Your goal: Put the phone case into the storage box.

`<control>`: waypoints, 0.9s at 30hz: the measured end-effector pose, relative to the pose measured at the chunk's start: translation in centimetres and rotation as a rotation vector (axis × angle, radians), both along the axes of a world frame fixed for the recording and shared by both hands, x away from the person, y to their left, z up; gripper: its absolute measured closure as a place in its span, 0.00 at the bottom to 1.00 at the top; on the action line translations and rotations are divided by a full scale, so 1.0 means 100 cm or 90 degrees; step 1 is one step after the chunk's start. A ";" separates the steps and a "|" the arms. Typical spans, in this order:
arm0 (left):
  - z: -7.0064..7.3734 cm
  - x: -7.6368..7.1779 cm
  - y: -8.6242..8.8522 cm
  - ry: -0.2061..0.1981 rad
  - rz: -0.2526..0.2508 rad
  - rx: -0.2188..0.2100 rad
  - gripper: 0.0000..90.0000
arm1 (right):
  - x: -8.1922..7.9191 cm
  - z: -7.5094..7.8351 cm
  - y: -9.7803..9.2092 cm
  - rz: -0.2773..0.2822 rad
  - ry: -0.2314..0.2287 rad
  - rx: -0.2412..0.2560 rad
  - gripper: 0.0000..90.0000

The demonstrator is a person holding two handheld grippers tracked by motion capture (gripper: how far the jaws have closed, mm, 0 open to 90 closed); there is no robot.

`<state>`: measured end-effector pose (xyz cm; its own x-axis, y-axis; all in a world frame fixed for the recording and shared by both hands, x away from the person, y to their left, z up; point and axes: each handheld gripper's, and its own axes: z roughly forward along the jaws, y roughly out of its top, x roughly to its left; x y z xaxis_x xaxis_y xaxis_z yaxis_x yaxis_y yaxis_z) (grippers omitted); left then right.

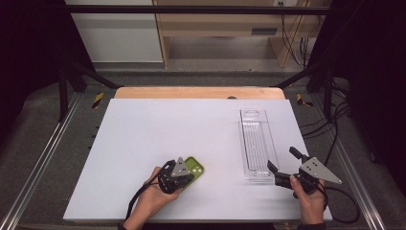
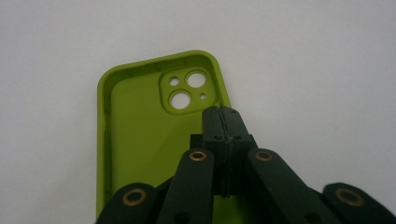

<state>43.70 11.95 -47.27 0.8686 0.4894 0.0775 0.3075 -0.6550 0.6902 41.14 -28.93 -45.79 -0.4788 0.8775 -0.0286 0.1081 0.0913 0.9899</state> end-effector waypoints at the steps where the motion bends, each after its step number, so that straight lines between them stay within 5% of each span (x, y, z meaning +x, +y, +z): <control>1: 0.000 -0.001 0.000 0.001 -0.002 -0.003 1.00 | 0.000 0.000 0.000 0.001 -0.003 0.000 0.06; 12: 0.005 -0.005 0.003 -0.008 0.005 -0.029 1.00 | -0.001 0.001 0.002 0.002 -0.004 0.003 0.06; 22: 0.033 -0.012 0.044 -0.059 0.089 -0.124 1.00 | -0.001 0.000 0.009 0.016 -0.004 0.009 0.06; 27: 0.041 -0.016 0.068 -0.094 0.153 -0.156 1.00 | -0.006 0.005 0.008 0.012 -0.027 0.018 0.06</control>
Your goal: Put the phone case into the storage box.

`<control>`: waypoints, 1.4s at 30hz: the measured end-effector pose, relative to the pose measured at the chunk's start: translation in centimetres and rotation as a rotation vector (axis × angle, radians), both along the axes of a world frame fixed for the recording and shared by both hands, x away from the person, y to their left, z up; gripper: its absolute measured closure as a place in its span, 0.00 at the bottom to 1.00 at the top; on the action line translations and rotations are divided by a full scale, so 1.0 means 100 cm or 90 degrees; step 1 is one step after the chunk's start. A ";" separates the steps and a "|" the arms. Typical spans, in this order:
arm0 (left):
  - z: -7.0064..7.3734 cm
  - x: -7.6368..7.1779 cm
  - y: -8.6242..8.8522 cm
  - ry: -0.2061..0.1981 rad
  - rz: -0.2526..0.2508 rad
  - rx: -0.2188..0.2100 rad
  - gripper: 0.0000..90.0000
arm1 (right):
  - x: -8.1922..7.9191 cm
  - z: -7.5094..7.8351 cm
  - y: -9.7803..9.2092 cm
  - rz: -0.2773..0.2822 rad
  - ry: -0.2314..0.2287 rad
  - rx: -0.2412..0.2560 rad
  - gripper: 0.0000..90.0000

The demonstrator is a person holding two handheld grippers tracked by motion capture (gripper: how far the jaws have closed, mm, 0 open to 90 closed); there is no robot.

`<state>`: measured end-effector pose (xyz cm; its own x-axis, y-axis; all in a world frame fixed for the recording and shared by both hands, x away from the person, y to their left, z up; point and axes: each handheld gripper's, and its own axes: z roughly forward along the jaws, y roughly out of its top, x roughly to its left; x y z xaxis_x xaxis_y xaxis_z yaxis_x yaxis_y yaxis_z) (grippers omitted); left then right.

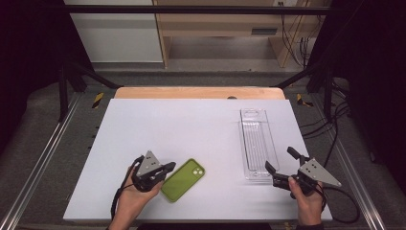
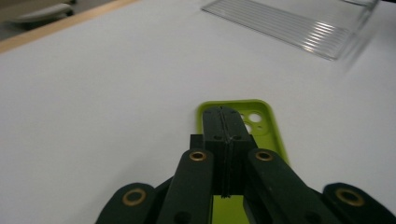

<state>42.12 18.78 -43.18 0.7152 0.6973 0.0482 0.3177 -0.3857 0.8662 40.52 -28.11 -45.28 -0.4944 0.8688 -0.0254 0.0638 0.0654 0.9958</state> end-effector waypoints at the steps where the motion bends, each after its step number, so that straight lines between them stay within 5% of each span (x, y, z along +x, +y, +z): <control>1: 0.001 0.000 0.004 -0.005 0.012 -0.014 1.00 | -0.001 0.000 0.000 0.001 -0.005 0.003 0.06; 6: -0.001 -0.004 0.019 -0.027 0.037 -0.043 1.00 | -0.002 0.002 0.003 0.019 -0.023 0.001 0.06; 12: -0.010 -0.009 0.028 -0.019 0.040 -0.063 1.00 | -0.003 0.003 0.006 0.016 -0.027 -0.006 0.06; 13: -0.010 -0.010 0.028 -0.018 0.038 -0.062 0.89 | -0.003 0.003 0.006 0.019 -0.026 -0.007 0.06; 14: -0.011 -0.010 0.027 -0.017 0.038 -0.061 0.89 | -0.003 0.003 0.006 0.020 -0.026 -0.009 0.06; 15: -0.012 -0.010 0.025 -0.013 0.041 -0.064 0.70 | -0.003 0.002 0.006 0.022 -0.023 -0.008 0.06; 16: -0.013 -0.011 0.024 -0.010 0.047 -0.065 0.59 | -0.002 0.002 0.006 0.025 -0.023 -0.010 0.06; 17: -0.014 -0.011 0.023 -0.008 0.049 -0.067 0.59 | -0.002 0.002 0.006 0.025 -0.023 -0.010 0.06; 18: -0.016 -0.011 0.022 -0.004 0.050 -0.062 0.43 | -0.002 0.001 0.005 0.024 -0.021 -0.010 0.06; 19: -0.017 -0.010 0.020 0.002 0.054 -0.055 0.43 | -0.002 0.001 0.005 0.024 -0.021 -0.010 0.06; 24: -0.024 -0.009 0.011 0.045 0.036 -0.038 0.11 | -0.002 0.002 0.005 0.024 -0.020 -0.015 0.06; 42: -0.046 -0.015 -0.017 0.099 -0.035 0.056 0.05 | -0.001 0.001 0.007 0.022 -0.013 -0.023 0.06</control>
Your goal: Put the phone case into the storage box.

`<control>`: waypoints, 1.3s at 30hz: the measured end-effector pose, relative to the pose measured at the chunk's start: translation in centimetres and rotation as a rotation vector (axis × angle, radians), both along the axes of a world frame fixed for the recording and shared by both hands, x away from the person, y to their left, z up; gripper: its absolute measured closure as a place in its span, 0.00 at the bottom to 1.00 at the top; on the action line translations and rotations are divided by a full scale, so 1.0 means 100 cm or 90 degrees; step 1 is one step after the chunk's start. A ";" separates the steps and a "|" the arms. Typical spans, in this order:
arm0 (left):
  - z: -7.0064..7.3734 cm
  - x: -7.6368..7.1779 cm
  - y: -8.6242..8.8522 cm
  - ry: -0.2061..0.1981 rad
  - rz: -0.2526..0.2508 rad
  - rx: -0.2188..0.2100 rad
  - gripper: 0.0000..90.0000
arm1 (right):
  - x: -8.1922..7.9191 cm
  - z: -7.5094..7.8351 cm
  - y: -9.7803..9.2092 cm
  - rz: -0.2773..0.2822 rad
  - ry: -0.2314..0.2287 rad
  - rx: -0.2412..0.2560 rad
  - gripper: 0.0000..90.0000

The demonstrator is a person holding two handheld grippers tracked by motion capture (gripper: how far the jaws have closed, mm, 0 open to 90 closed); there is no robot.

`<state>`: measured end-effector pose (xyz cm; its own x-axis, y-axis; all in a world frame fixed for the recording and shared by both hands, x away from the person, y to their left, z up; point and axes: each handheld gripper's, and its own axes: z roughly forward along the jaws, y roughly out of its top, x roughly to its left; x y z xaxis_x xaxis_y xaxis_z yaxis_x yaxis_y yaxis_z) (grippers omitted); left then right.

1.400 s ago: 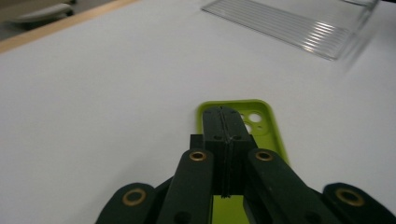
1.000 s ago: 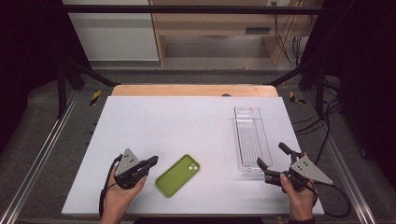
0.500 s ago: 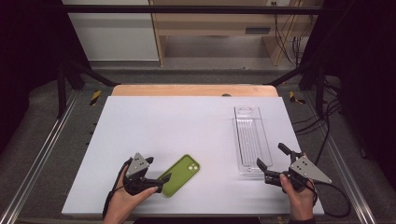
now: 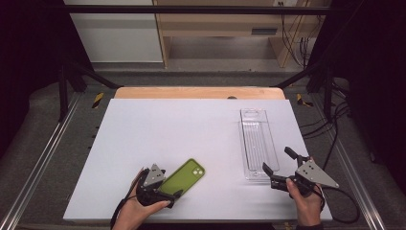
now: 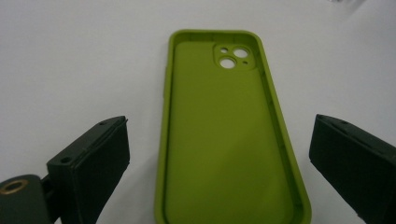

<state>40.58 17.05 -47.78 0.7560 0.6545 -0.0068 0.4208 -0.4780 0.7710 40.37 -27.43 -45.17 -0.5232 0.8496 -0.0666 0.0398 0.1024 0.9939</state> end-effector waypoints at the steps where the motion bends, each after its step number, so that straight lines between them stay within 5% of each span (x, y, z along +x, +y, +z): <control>1: -0.001 -0.001 -0.001 0.003 -0.001 0.003 0.05 | 0.000 0.000 0.000 0.001 0.000 0.001 0.06; 14: -0.011 0.001 -0.006 0.031 -0.013 0.055 0.05 | 0.000 0.000 0.004 0.006 0.002 -0.016 0.06; 27: -0.009 0.001 -0.006 0.034 -0.009 0.049 0.16 | 0.000 -0.001 0.003 -0.001 0.004 -0.014 0.06; 31: -0.008 0.001 -0.006 0.033 -0.012 0.057 0.18 | 0.000 0.000 0.003 0.004 0.007 0.009 0.06; 35: -0.005 0.002 -0.007 0.016 -0.022 0.071 0.18 | -0.001 0.001 0.003 -0.002 0.004 0.007 0.06; 39: 0.001 0.003 -0.006 -0.017 -0.015 0.059 0.18 | 0.000 0.000 0.001 -0.006 0.004 0.005 0.06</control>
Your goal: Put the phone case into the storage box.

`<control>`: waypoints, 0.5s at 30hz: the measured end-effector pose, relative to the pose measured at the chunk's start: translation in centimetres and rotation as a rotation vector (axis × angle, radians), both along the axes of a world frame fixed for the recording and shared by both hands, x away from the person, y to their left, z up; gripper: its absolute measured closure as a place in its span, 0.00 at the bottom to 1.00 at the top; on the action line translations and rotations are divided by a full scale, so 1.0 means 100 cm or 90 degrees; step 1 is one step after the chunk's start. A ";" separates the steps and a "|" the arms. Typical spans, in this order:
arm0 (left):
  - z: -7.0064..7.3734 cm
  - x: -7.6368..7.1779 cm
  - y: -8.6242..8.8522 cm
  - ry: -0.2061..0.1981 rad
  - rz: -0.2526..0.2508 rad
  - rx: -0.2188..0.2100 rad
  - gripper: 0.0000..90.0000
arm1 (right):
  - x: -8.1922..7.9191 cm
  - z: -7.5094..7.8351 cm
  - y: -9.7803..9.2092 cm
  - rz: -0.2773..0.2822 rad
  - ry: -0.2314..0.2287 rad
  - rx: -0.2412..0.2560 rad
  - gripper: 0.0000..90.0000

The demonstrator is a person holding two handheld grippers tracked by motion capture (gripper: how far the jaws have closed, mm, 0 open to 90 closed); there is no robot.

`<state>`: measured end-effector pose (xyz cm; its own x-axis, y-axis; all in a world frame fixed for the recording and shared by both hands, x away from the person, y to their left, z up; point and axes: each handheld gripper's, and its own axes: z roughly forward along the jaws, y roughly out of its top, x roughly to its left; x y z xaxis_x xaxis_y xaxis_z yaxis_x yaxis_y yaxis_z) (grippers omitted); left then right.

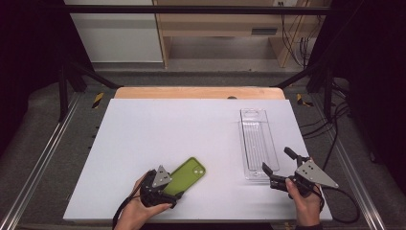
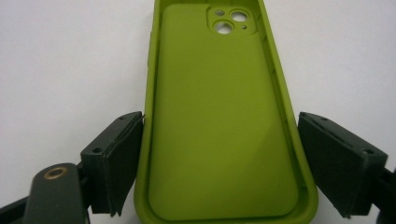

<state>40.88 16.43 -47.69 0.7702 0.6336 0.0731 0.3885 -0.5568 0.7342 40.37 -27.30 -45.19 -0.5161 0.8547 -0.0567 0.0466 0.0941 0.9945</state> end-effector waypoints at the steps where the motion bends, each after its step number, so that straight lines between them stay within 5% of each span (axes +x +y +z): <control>1: 0.002 0.001 0.001 -0.008 0.004 -0.005 0.18 | 0.000 0.000 0.000 -0.001 0.002 0.002 0.06; 5: 0.007 0.002 0.004 -0.051 0.019 -0.020 0.18 | 0.000 0.000 -0.002 -0.004 0.001 0.005 0.06; 15: 0.025 0.005 0.024 -0.160 0.074 -0.126 0.18 | 0.001 0.005 0.000 -0.012 0.002 0.010 0.04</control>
